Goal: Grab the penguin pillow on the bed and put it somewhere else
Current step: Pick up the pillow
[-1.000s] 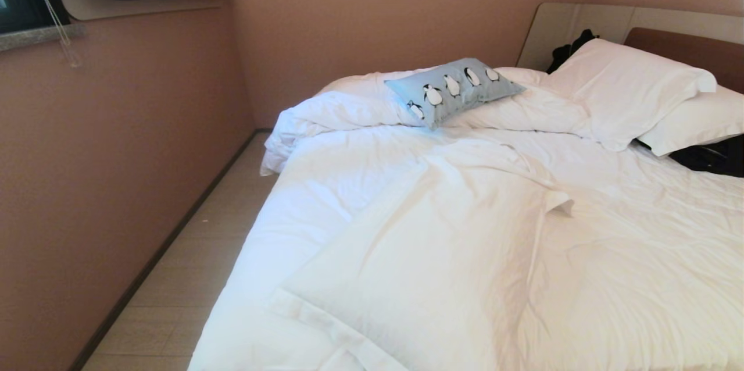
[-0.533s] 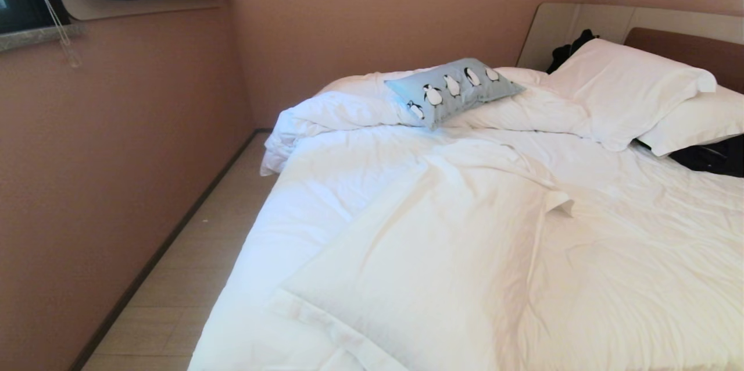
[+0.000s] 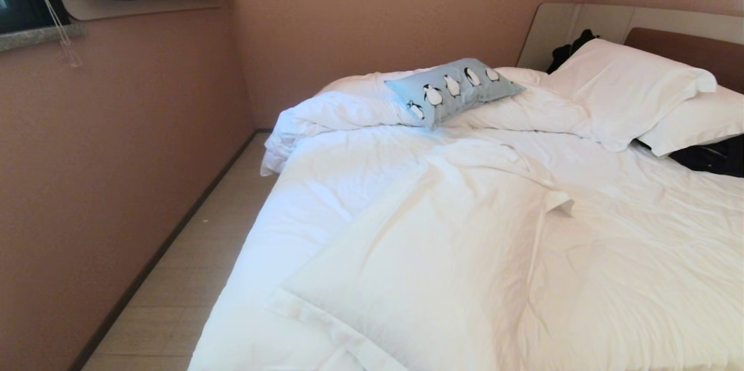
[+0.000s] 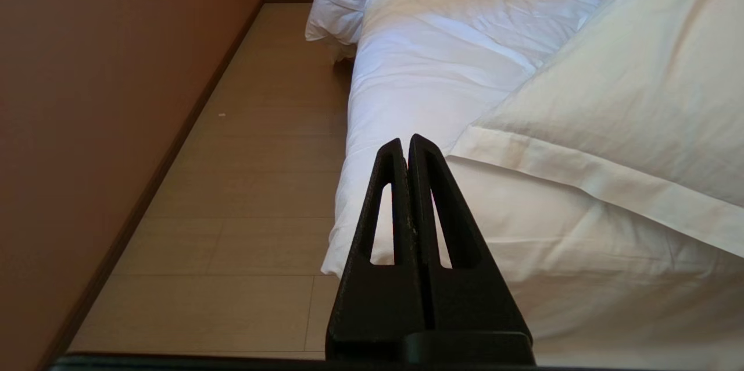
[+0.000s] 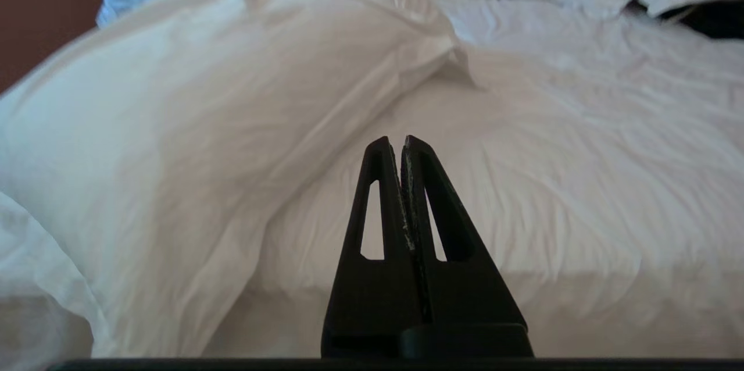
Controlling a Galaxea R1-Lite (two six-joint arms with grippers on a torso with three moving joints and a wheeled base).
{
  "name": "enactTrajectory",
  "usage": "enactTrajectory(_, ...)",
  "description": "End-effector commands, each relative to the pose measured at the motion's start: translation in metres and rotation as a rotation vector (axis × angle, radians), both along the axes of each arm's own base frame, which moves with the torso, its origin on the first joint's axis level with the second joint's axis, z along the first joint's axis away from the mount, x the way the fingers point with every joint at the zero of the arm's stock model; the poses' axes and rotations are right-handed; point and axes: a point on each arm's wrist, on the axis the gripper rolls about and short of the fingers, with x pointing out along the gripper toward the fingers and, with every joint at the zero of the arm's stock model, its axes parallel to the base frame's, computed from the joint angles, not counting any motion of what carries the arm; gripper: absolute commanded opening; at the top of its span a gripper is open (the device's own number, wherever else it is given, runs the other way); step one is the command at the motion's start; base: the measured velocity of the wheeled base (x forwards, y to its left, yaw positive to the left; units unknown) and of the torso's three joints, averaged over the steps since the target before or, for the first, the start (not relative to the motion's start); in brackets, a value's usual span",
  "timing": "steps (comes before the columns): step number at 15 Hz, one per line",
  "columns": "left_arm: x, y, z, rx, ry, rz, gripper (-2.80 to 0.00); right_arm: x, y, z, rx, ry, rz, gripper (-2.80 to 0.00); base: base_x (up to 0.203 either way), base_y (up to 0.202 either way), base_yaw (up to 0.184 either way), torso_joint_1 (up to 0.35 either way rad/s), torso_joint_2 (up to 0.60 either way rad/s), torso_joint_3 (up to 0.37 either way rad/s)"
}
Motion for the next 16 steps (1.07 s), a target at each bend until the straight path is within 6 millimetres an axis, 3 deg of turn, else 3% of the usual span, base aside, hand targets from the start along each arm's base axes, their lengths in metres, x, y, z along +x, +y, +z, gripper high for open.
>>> enactTrajectory(1, 0.0, 0.0, 0.0, 0.0, 0.0, 0.0, -2.8, -0.006, 0.0, 0.016, -0.003, -0.047, 0.01, -2.8, 0.0, 0.0, 0.0, 0.0, 0.0, 0.0)
enactTrajectory(5, 0.0, 0.0, 0.0, 0.0, 0.0, 0.0, -2.8, -0.003, 0.0, 0.044, -0.003, -0.02, 0.007, -2.8, 0.0, 0.0, 0.0, 0.0, 0.0, 0.0)
enactTrajectory(7, 0.0, 0.0, 0.0, 0.0, 0.001, 0.0, -2.8, 0.011, 0.0, 0.057, 0.002, 0.066, 0.01, -2.8, 0.0, 0.0, 0.0, 0.0, 0.0, 0.0)
enactTrajectory(12, 0.0, 0.0, 0.0, 0.0, 0.0, 0.0, -2.8, 0.084, 0.0, 0.083, 0.099, 0.352, 0.046, -2.8, 0.0, 0.0, 0.0, 0.0, 0.0, 0.0)
enactTrajectory(16, 0.0, 0.0, 0.0, 0.0, 0.0, 0.0, -2.8, 0.164, 0.001, 0.086, 0.228, 0.514, 0.095, -2.8, 0.0, 0.0, 0.0, 0.0, 0.0, 0.0)
